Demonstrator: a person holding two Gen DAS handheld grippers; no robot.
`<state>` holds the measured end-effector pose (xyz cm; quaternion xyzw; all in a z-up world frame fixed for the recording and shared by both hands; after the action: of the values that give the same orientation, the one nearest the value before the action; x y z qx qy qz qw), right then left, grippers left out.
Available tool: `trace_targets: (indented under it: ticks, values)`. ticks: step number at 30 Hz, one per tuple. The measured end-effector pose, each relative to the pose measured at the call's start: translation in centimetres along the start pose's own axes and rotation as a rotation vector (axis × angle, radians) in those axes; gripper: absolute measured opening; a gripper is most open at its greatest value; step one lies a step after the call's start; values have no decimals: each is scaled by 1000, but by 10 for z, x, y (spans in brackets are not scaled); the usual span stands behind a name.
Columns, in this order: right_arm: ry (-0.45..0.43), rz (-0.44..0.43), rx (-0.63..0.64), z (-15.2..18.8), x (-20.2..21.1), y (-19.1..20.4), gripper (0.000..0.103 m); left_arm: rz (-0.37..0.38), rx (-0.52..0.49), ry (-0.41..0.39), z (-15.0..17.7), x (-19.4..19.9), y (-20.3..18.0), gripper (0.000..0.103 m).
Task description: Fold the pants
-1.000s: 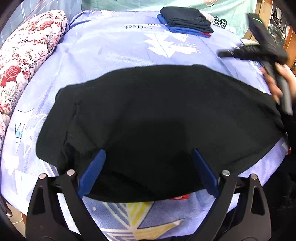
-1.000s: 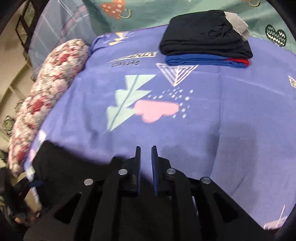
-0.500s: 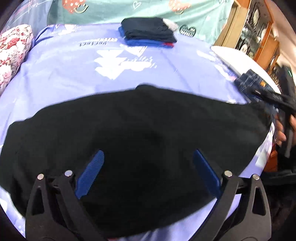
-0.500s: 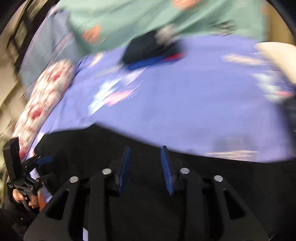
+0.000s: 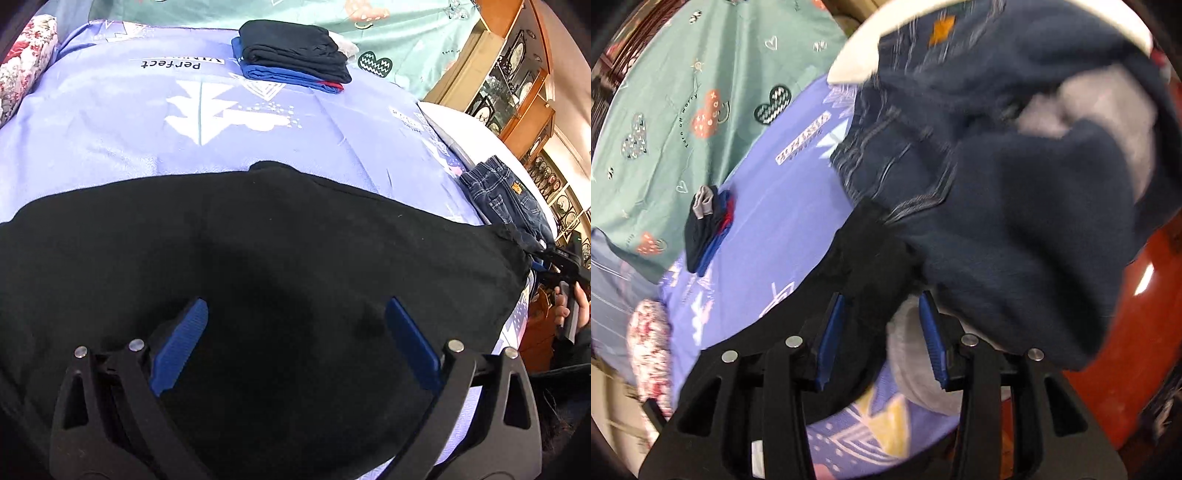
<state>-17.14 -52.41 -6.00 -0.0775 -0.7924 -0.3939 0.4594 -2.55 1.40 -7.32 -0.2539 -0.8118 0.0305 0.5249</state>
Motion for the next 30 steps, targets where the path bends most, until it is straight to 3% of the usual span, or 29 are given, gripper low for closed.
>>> trace_targets:
  ticks: [5,6,7,9,12,15,18,20,21,23,27,30]
  values:
    - [-13,76,19,-14,-16,4,41,34,29,-10,1,2,4,98]
    - [-22,62,28,-14,-13,5,36,39,32,-8,0,1,4,98]
    - [-32,36,55,-12,-8,11,13,43,33,-7,0,1,5,99]
    - [-88,21,109,-6,6,26,13,50,33,-4,-1,1,5,99]
    - [-171,0,303,14,30,90,13,60,37,-3,0,1,6,99]
    - [-151,-12,566,52,25,173,13,63,37,-4,0,1,6,99]
    - [-27,-23,774,104,-17,228,22,71,42,-13,1,2,6,99]
    - [57,13,818,128,-54,238,54,77,48,-16,1,4,7,99]
    - [146,30,841,144,-77,236,54,81,52,-19,2,4,8,99]
    - [244,33,871,164,-88,229,54,93,57,-25,2,6,9,99]
    - [153,-57,875,152,-42,226,54,107,66,-25,1,5,10,99]
    - [80,-11,874,138,-26,224,54,107,64,-26,1,5,10,99]
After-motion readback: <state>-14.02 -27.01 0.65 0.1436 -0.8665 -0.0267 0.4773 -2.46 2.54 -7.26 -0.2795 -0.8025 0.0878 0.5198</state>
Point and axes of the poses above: each gripper's, at about its wrist camera, not at the fingertips, and x roughly against the way its jaws point, y to its left, z to its underside, the point moved 5 cm from there along -x, roughly the way its jaws point, and after that the axes turned 10 degrees about y, right-handed, at the moved point
